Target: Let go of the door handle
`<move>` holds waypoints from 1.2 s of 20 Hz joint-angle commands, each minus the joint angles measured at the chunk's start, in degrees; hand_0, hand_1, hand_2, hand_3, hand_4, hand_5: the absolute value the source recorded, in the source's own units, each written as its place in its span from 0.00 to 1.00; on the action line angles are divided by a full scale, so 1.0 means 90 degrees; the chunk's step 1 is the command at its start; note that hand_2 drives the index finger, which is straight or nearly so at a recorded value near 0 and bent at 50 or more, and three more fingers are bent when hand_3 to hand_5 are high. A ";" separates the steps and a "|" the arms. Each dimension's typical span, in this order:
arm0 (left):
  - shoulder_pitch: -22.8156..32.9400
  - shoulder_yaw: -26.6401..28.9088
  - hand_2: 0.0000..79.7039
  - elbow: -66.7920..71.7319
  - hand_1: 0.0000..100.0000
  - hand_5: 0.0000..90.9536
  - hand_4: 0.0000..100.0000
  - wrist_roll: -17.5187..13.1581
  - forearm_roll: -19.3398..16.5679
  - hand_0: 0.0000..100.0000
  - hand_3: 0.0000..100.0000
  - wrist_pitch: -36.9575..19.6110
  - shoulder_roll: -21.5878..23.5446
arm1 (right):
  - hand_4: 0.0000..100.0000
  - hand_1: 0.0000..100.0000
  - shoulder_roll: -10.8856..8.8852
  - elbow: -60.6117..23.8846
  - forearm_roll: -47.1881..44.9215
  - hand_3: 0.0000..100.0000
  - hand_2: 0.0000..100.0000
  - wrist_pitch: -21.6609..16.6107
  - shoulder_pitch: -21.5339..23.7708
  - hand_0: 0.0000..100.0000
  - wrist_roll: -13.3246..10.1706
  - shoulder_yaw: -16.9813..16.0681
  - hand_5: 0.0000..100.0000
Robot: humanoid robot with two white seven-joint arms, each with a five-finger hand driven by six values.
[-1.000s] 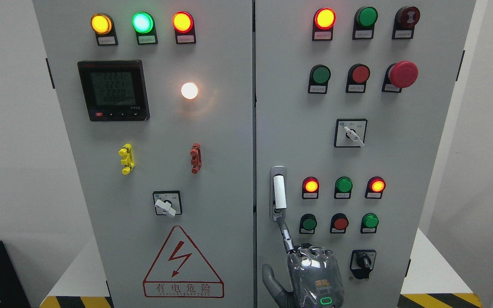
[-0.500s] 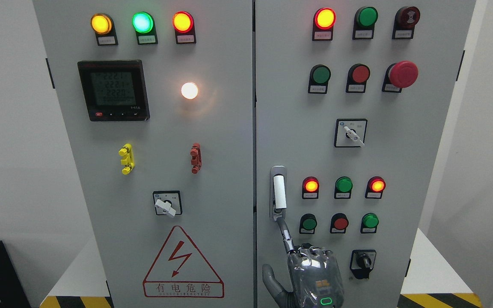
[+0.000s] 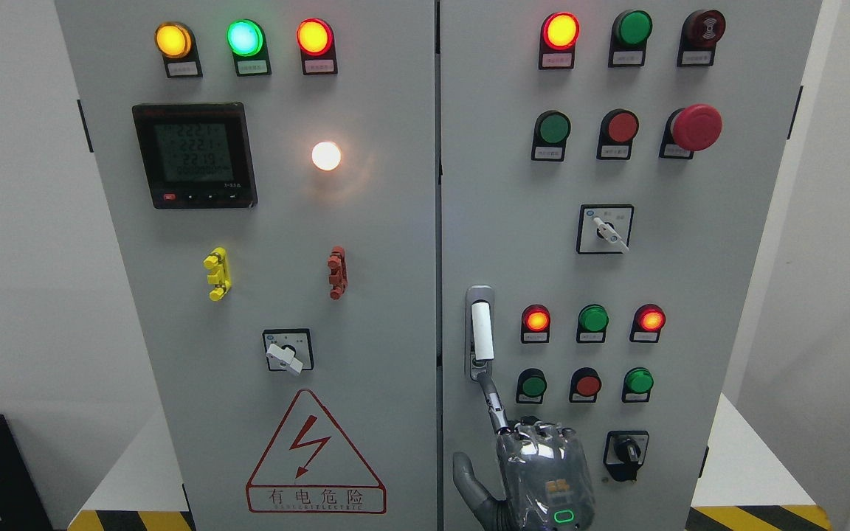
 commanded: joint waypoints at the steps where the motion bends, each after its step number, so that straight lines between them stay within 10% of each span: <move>1: 0.0000 -0.0137 0.03 -0.0127 0.00 0.00 0.01 0.0001 0.0000 0.00 0.09 0.0000 0.0000 | 0.88 0.28 -0.0001 -0.0217 0.0014 0.95 0.00 -0.0021 0.0003 0.48 -0.0006 0.0007 0.93; 14: 0.0000 -0.0137 0.03 -0.0127 0.00 0.00 0.01 0.0001 0.0000 0.00 0.09 0.0000 0.0000 | 0.87 0.36 0.0009 -0.0413 -0.0034 0.94 0.49 -0.0031 0.0042 0.46 -0.0006 -0.0041 0.92; 24: 0.0000 -0.0137 0.03 -0.0127 0.00 0.00 0.01 0.0001 0.0000 0.00 0.09 0.0000 0.0000 | 0.90 0.51 0.0018 -0.0823 -0.0015 1.00 0.74 -0.0031 -0.0046 0.06 0.0014 -0.0149 0.90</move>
